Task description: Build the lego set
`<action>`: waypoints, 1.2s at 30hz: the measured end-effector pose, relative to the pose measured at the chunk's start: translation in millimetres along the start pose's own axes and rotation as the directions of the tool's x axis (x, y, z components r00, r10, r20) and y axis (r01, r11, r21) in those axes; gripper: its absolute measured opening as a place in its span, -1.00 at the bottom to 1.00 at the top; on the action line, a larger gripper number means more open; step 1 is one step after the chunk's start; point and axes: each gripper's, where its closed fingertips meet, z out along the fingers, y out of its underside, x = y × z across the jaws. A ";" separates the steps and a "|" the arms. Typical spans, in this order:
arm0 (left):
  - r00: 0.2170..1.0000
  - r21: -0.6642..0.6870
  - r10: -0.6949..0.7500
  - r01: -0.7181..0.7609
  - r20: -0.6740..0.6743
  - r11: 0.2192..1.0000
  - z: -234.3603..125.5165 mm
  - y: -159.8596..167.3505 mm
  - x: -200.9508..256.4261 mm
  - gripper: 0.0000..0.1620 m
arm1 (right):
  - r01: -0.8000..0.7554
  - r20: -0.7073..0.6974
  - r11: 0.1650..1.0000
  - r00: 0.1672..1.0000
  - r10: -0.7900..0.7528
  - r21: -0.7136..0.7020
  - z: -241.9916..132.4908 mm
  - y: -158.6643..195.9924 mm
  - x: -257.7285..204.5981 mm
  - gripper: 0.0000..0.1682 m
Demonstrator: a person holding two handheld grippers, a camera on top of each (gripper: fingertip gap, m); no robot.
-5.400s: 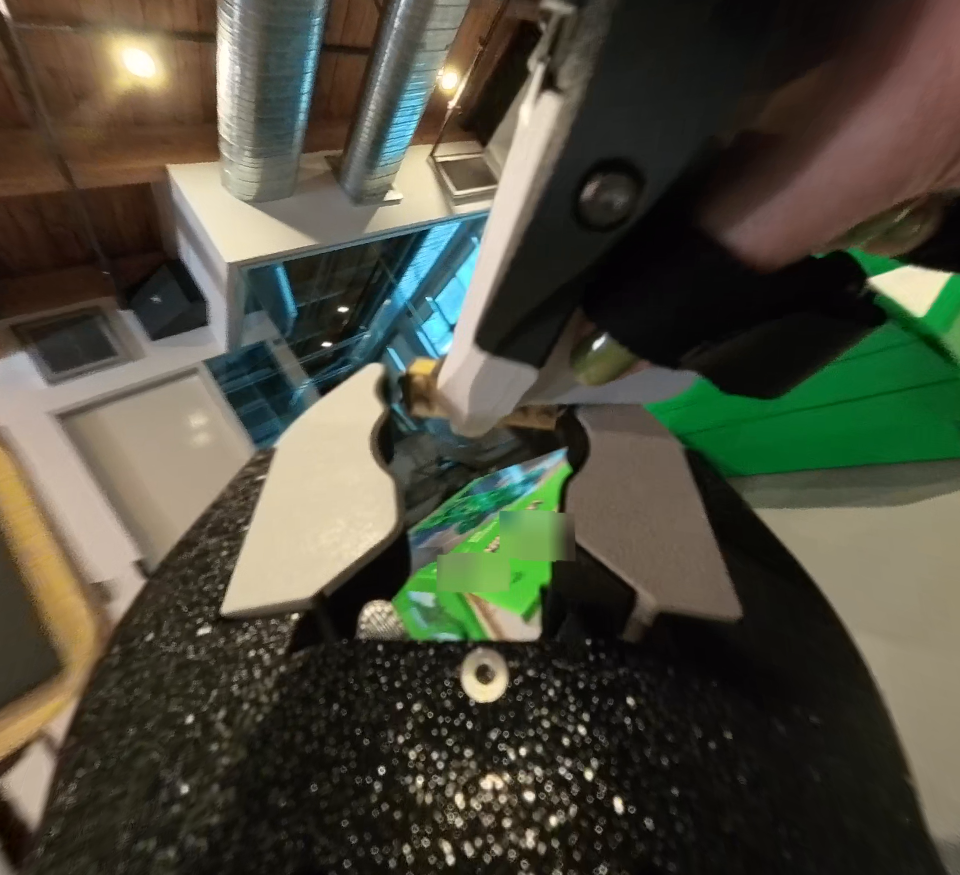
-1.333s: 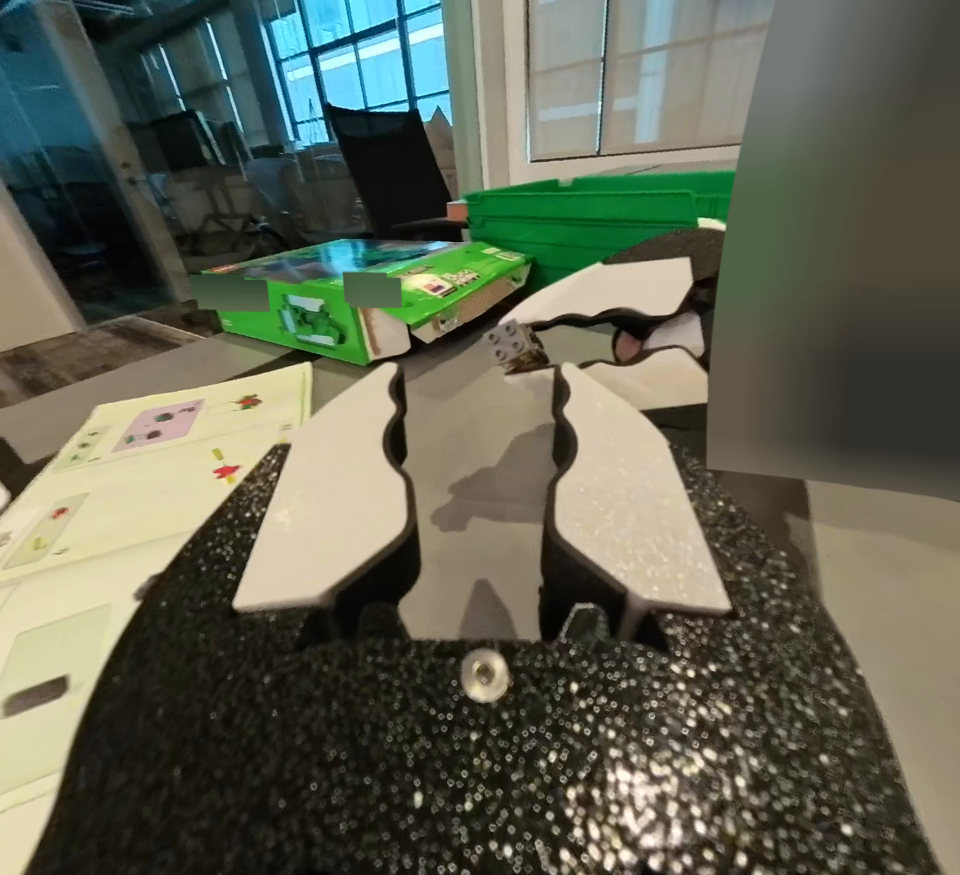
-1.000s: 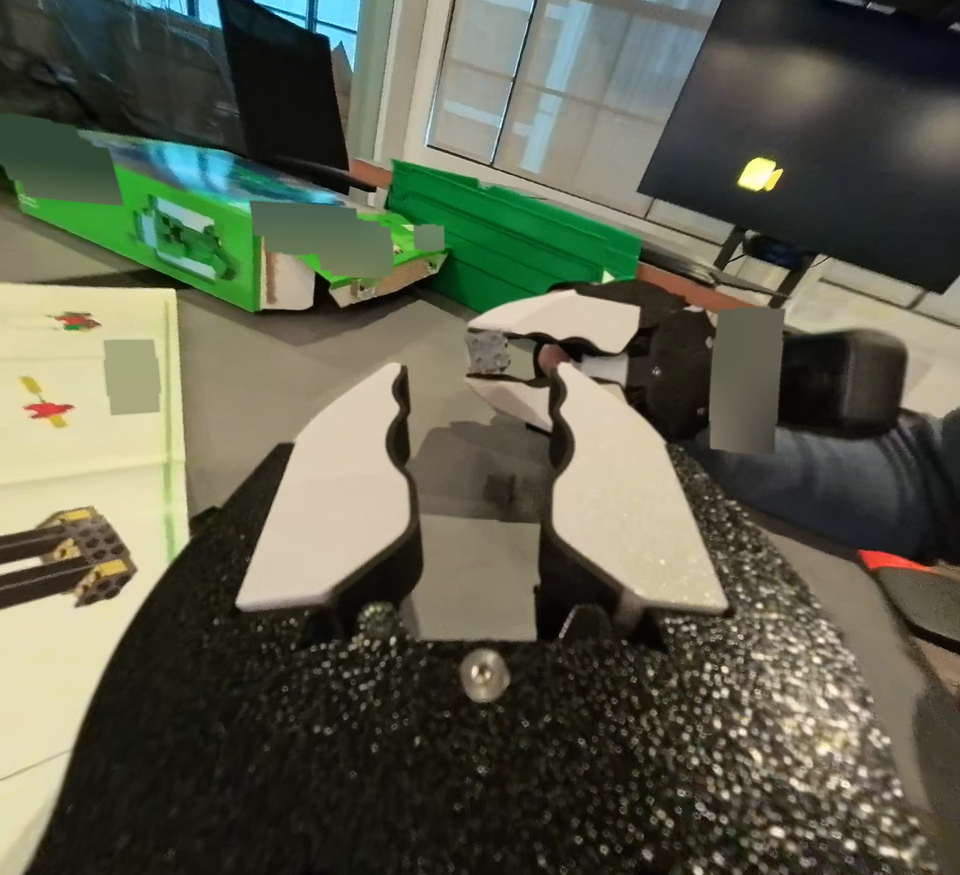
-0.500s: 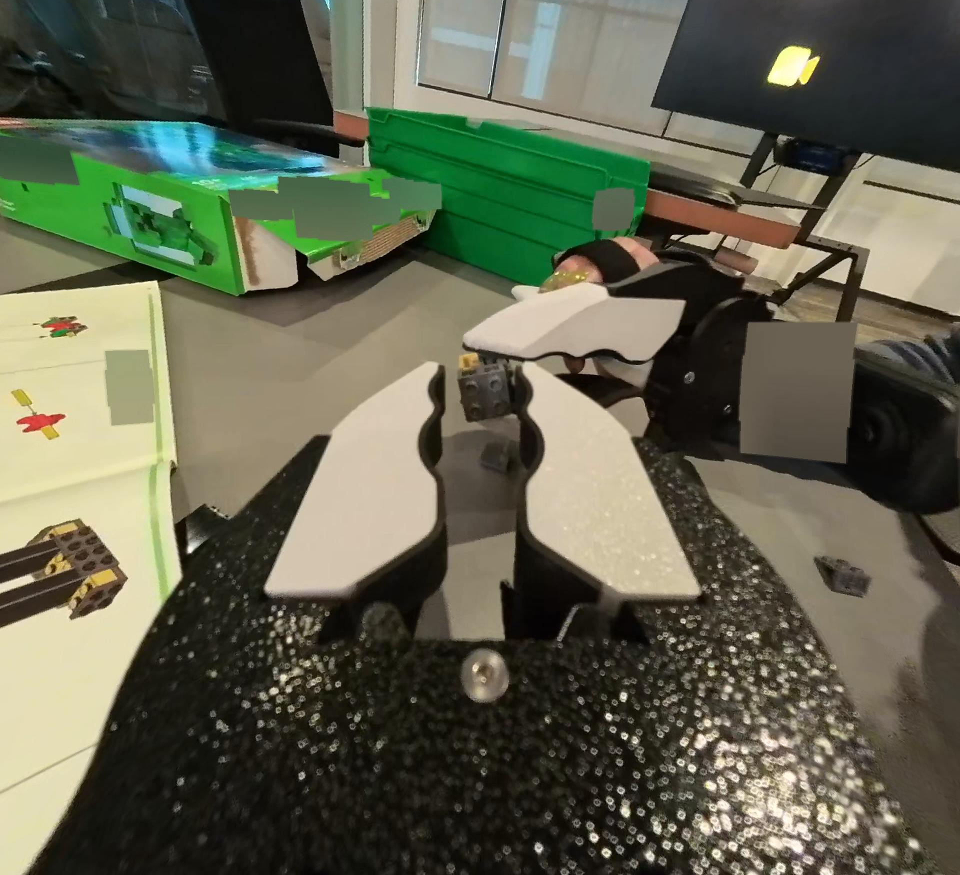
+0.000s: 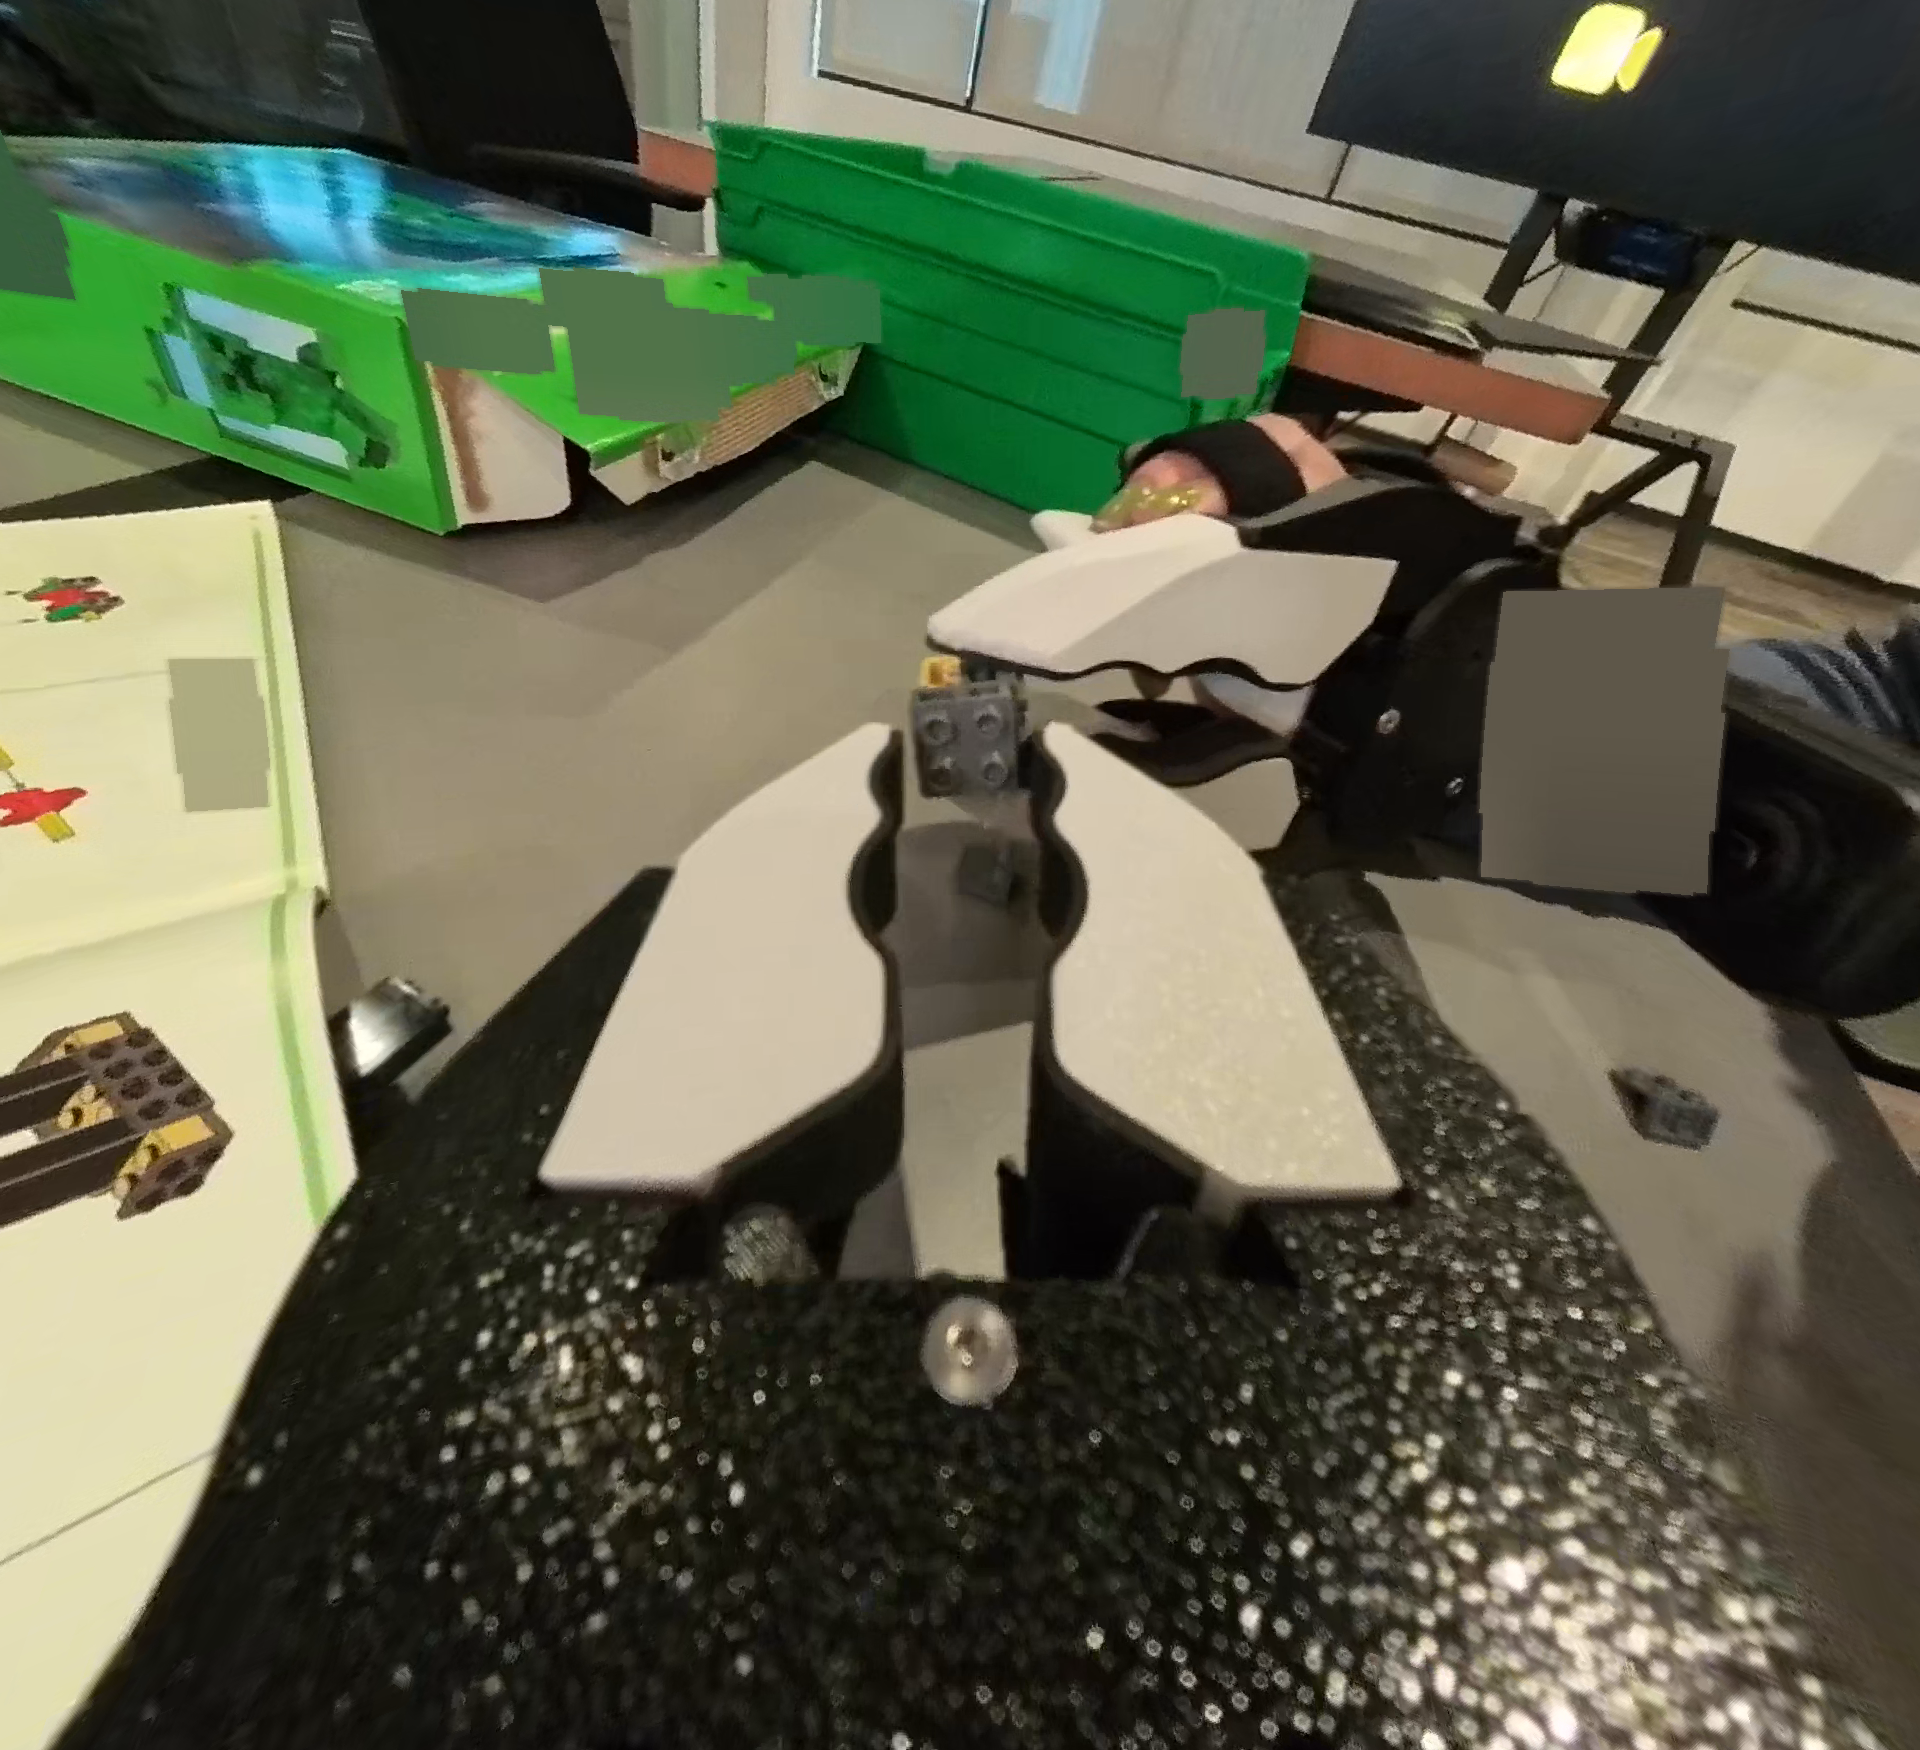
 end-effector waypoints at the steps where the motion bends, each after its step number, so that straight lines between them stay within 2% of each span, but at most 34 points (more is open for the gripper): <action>1: 1.000 -0.003 0.010 -0.010 0.001 1.000 0.3 0.3 0.8 -0.75 | 0.000 0.003 1.000 1.000 0.000 -0.002 0.2 0.1 -0.5 -0.77; 5: 1.000 0.008 0.012 -0.013 0.004 1.000 -0.7 -1.0 0.8 -0.76 | -0.006 -0.011 1.000 1.000 0.006 0.012 -0.2 -2.5 1.9 -0.78; 8: 1.000 0.039 -0.017 0.017 0.001 0.999 -3.7 -4.6 -1.5 -0.76 | -0.033 -0.031 0.999 0.999 0.034 0.023 0.1 -5.7 5.9 -0.65; 10: 0.998 0.083 -0.056 0.056 0.000 0.995 -8.1 -9.6 -5.7 -0.76 | -0.050 -0.050 0.999 0.997 0.051 0.020 -1.1 -4.9 10.4 -0.57; 13: 0.992 0.167 -0.116 0.121 -0.039 0.978 -17.7 -18.9 -10.6 -0.76 | -0.111 -0.062 0.994 0.992 0.110 -0.014 -3.9 6.4 15.9 -0.56; 15: 0.987 0.212 -0.136 0.151 -0.084 0.965 -24.3 -24.3 -11.9 -0.76 | -0.219 -0.032 0.975 0.976 0.218 -0.036 -4.5 16.4 15.6 -0.60; 18: 0.983 0.256 -0.129 0.160 -0.133 0.954 -32.5 -29.8 -11.5 -0.76 | -0.432 0.029 0.900 0.900 0.434 -0.067 -3.5 31.0 11.4 -0.67; 21: 0.979 0.269 -0.077 0.127 -0.188 0.955 -36.6 -31.9 -2.9 -0.76 | -0.536 0.042 0.833 0.837 0.545 -0.134 -0.6 47.0 5.3 -0.72; 23: 0.976 0.277 -0.045 0.105 -0.214 0.955 -38.3 -32.6 2.5 -0.76 | -0.605 0.092 0.787 0.783 0.615 -0.122 0.3 44.9 -0.2 -0.76; 26: 0.969 0.277 -0.015 0.084 -0.245 0.957 -39.2 -32.3 8.9 -0.76 | -0.737 0.188 0.674 0.656 0.731 -0.051 -2.4 30.6 2.1 -0.85; 29: 0.963 0.266 0.005 0.069 -0.270 0.961 -38.7 -31.0 14.2 -0.76 | -0.895 0.360 0.447 0.421 0.833 0.013 -10.1 10.1 9.4 -1.00; 31: 0.958 0.259 0.009 0.069 -0.286 0.963 -38.6 -30.2 16.5 -0.76 | -0.958 0.509 0.287 0.249 0.824 0.004 -17.8 -4.4 12.0 -0.95; 33: 0.956 0.254 0.010 0.067 -0.292 0.965 -38.5 -29.6 17.6 -0.76 | -0.992 0.608 0.126 0.091 0.789 -0.014 -23.8 -14.3 19.7 -0.76; 34: 0.954 0.248 0.013 0.065 -0.301 0.967 -38.3 -29.0 19.1 -0.76 | -0.997 0.633 0.069 0.035 0.773 -0.028 -24.9 -16.0 21.7 -0.70; 36: 0.944 0.223 0.011 0.066 -0.329 0.973 -37.3 -26.4 23.2 -0.76 | -0.998 0.658 0.028 -0.014 0.753 -0.053 -25.8 -17.2 21.5 -0.66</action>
